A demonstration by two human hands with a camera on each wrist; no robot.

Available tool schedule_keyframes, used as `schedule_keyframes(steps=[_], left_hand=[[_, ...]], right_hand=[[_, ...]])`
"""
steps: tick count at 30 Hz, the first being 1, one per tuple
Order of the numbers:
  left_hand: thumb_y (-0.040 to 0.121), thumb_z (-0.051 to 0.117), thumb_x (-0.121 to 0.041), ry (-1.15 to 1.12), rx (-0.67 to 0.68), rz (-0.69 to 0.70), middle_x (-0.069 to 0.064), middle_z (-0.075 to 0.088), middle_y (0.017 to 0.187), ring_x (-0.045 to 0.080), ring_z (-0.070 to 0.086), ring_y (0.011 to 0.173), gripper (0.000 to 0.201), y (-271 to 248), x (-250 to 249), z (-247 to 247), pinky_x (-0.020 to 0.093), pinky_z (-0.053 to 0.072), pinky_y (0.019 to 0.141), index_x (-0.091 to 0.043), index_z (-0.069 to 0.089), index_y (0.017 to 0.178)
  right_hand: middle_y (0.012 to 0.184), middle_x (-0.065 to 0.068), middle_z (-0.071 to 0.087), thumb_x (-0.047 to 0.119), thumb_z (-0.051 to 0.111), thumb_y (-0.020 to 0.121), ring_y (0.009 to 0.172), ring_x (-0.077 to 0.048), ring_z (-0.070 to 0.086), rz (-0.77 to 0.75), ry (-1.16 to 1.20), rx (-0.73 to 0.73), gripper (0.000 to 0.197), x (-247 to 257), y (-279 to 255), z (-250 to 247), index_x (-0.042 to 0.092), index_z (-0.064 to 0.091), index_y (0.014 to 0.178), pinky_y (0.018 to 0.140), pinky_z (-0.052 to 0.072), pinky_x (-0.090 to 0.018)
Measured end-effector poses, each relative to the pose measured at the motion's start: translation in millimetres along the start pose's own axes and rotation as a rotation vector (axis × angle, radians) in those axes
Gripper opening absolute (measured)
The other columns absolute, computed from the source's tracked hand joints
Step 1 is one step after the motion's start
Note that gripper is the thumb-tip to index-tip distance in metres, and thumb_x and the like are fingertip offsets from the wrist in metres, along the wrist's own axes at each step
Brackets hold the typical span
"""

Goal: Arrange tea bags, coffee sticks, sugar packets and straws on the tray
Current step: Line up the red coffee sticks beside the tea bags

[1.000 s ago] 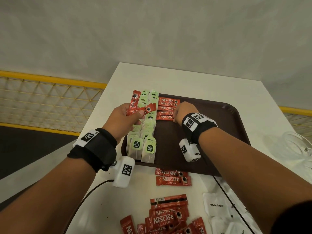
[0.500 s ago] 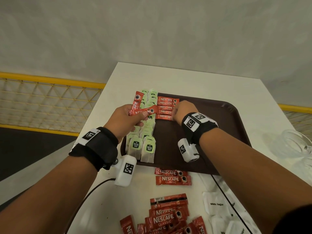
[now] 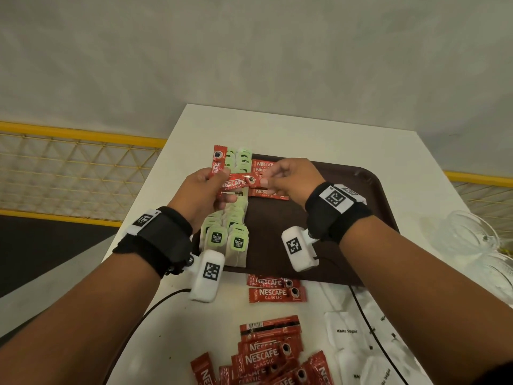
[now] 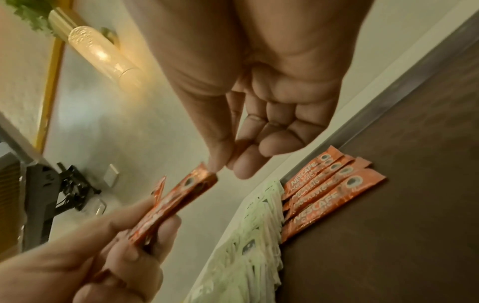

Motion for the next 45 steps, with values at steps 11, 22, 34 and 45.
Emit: schedule_keyframes(steps=[11,22,34,45], left_hand=[[0.096,0.061,-0.025,0.055,0.063,0.079,0.006,0.074,0.097,0.009,0.071,0.070,0.026,-4.1,0.5,9.6,0.018,0.056,0.058,-0.014,0.062,0.119],[0.098,0.058,-0.032,-0.020,-0.093,0.008,0.001,0.073,0.098,0.012,0.068,0.073,0.012,-5.0,0.3,-22.7,0.022,0.053,0.058,-0.023,0.062,0.105],[0.098,0.056,-0.034,0.012,-0.087,-0.026,0.001,0.072,0.099,0.012,0.067,0.072,0.020,-16.1,9.5,-31.5,0.024,0.051,0.062,-0.019,0.060,0.111],[0.098,0.057,-0.034,0.070,-0.076,-0.031,0.001,0.073,0.097,0.010,0.065,0.068,0.030,-16.0,11.3,-37.1,0.020,0.050,0.056,-0.014,0.061,0.120]], right_hand=[[0.084,-0.008,0.072,0.009,0.076,0.081,0.071,-0.015,0.071,0.134,0.177,0.028,0.017,1.0,-4.8,2.6,0.011,0.063,0.092,0.059,0.052,-0.020],[0.091,-0.010,0.073,0.013,0.072,0.085,0.077,-0.016,0.068,0.436,-0.061,-0.022,0.009,-41.7,-16.5,-32.0,0.010,0.069,0.093,0.060,0.048,-0.023],[0.102,-0.005,0.071,0.045,0.076,0.077,0.095,-0.022,0.069,0.524,-0.637,-0.024,0.046,-49.8,33.1,-3.0,0.013,0.069,0.109,0.088,0.056,-0.038],[0.091,-0.003,0.072,0.050,0.075,0.075,0.085,-0.020,0.069,0.562,-0.693,-0.014,0.045,-58.8,48.1,-6.2,0.013,0.071,0.101,0.072,0.055,-0.031]])
Point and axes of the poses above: each hand's wrist, its own y-axis towards the middle knuckle, its own z-axis out of the palm, x = y × z, the point moved 1 cm from there along y, towards the middle knuckle
